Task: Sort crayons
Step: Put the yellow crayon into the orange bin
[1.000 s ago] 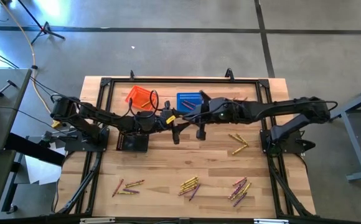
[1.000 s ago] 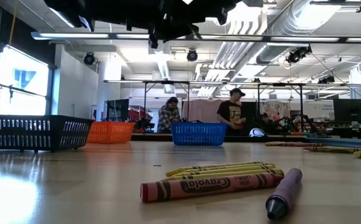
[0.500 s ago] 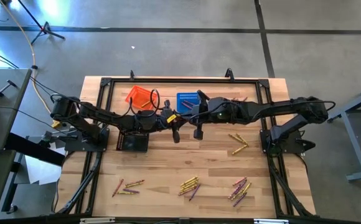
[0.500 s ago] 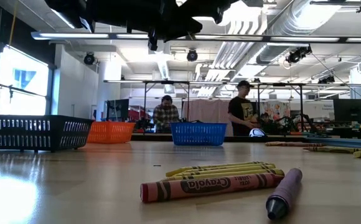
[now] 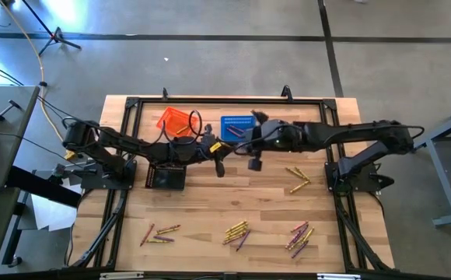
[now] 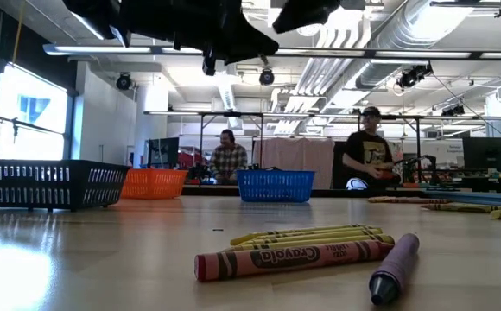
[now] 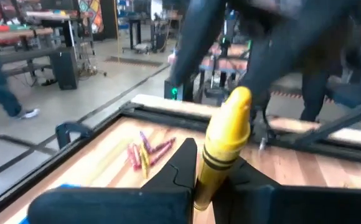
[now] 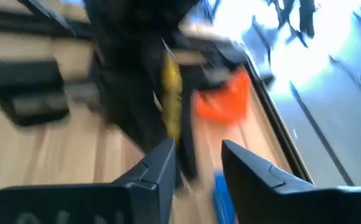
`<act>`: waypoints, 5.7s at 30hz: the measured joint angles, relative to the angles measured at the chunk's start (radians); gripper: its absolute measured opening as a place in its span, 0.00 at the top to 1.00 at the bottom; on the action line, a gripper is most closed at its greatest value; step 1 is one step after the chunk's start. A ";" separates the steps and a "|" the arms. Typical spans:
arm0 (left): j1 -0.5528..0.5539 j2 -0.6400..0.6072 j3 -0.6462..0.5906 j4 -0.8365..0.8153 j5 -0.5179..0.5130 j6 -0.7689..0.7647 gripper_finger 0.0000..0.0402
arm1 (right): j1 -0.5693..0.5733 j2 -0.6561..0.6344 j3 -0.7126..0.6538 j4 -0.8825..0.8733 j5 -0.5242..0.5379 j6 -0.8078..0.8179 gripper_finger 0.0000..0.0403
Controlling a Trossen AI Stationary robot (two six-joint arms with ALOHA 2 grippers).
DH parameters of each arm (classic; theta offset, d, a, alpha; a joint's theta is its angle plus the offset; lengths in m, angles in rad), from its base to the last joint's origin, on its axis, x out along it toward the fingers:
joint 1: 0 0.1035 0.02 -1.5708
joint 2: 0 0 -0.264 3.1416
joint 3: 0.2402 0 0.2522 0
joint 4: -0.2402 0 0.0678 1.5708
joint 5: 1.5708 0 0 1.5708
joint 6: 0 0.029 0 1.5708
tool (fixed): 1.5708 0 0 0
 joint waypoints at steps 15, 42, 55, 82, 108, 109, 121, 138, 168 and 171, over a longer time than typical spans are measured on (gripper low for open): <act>0.218 -0.181 0.000 -0.962 -0.388 -0.351 0.99 | 0.045 -0.003 -0.017 -0.490 0.005 0.297 0.67; 0.585 -0.160 -0.027 -1.059 -0.033 -0.356 0.73 | 0.050 -0.002 -0.075 -0.556 0.003 0.359 0.67; 0.260 -0.161 -0.027 -0.544 0.300 -0.239 0.78 | 0.104 -0.009 -0.170 -0.794 0.046 0.643 0.67; -0.063 -0.161 -0.026 -0.285 0.082 -0.146 0.79 | 0.195 -0.009 -0.581 -0.439 -0.325 0.267 0.67; -0.063 -0.161 -0.026 -0.286 0.082 -0.121 0.79 | 0.194 0.006 -0.581 -0.348 -0.332 0.280 0.67; -0.063 -0.161 -0.026 -0.286 0.082 -0.121 0.79 | 0.194 0.012 -0.581 -0.340 -0.332 0.284 0.67; -0.063 -0.161 -0.026 -0.286 0.082 -0.121 0.79 | 0.194 0.135 -0.574 -0.330 -0.359 0.275 0.67; -0.063 -0.161 -0.026 -0.286 0.083 -0.121 0.79 | 0.192 0.152 -0.573 -0.295 -0.378 0.275 0.97; -0.063 -0.153 -0.026 -0.319 -0.003 -0.097 0.79 | 0.127 -0.055 -0.120 -0.049 0.006 -0.009 0.99; -0.063 -0.128 -0.026 -0.241 -0.014 -0.067 0.79 | 0.108 -0.084 -0.121 0.069 -0.002 -0.035 0.99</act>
